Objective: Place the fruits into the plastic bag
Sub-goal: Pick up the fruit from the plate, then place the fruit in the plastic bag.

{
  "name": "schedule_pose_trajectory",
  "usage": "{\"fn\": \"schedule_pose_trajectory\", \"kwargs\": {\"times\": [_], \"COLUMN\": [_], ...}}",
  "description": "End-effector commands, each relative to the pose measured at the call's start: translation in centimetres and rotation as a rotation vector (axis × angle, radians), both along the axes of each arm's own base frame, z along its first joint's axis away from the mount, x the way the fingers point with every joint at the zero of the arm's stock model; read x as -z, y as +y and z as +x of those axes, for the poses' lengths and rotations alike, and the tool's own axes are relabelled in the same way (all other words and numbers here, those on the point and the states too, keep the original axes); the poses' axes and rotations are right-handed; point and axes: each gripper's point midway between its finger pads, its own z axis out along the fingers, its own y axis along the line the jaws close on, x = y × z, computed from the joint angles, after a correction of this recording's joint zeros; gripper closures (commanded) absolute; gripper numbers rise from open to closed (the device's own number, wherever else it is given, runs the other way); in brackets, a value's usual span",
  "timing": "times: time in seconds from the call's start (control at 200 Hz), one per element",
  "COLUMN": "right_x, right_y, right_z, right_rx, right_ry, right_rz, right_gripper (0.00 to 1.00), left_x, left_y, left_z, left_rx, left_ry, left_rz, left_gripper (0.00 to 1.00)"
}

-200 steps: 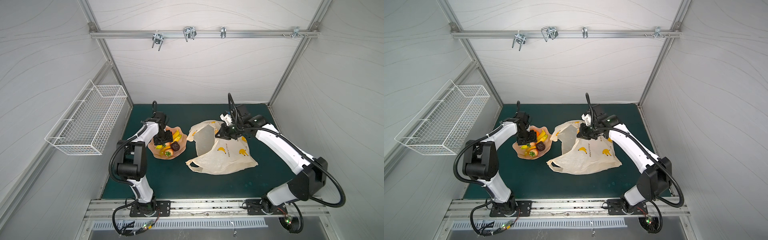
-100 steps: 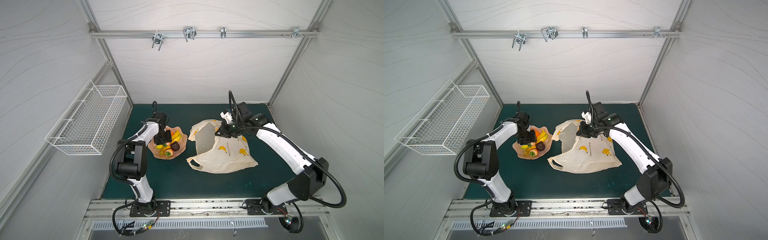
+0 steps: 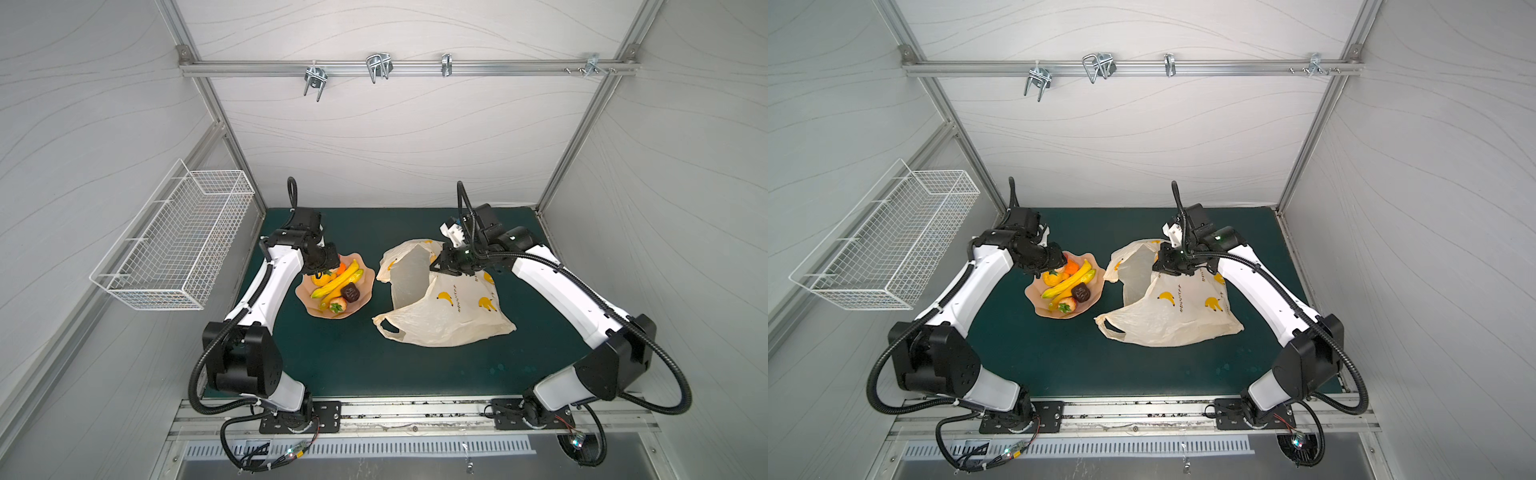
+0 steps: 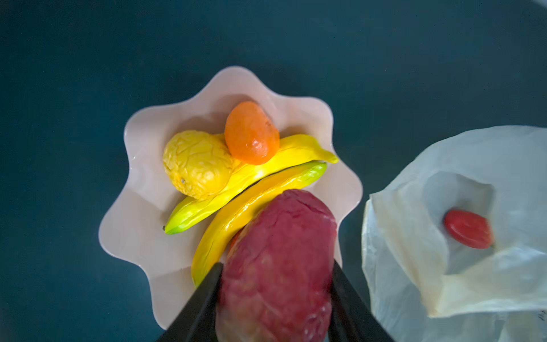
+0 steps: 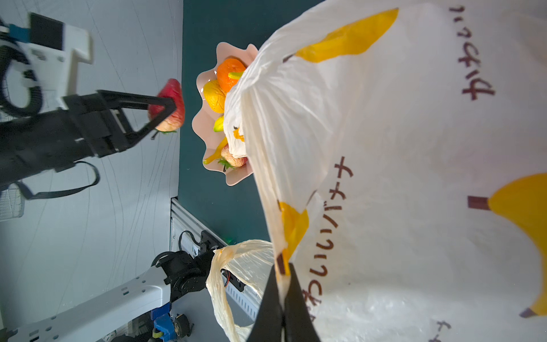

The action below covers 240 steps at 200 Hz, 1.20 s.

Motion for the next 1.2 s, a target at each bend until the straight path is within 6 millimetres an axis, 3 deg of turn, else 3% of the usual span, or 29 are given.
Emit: {"fn": "schedule_pose_trajectory", "kwargs": {"times": [0.0,0.215,0.315,0.67,0.79,1.045,1.196], "right_x": [-0.4,-0.3,-0.3,-0.1,-0.2,-0.1,-0.2], "right_y": [0.0,0.1,0.1,0.0,0.0,0.0,0.0], "right_z": [0.1,0.1,0.1,0.2,0.2,0.2,0.2], "right_rx": [-0.011,-0.016,-0.016,-0.018,-0.021,-0.022,-0.023], "right_ry": [-0.008,-0.009,-0.007,-0.006,-0.007,-0.007,-0.007], "right_rz": [-0.006,-0.007,-0.009,-0.015,-0.016,-0.018,-0.016], "right_gripper": [1.0,1.0,1.0,1.0,1.0,1.0,1.0], "left_x": [-3.5,-4.6,-5.6,-8.7,-8.7,-8.2,-5.8], "left_y": [-0.4,-0.7,-1.7,-11.9,-13.8,-15.7,-16.8], "left_z": [-0.3,-0.6,-0.7,-4.5,-5.8,-7.6,-8.6], "left_rx": [0.006,0.024,0.081,0.588,0.694,0.818,0.883], "left_ry": [-0.079,-0.113,-0.153,-0.359,-0.384,-0.391,-0.345], "left_rz": [-0.035,-0.042,-0.054,-0.053,-0.037,-0.032,-0.017], "left_gripper": [0.53,0.54,0.55,0.56,0.56,0.58,0.58]}}
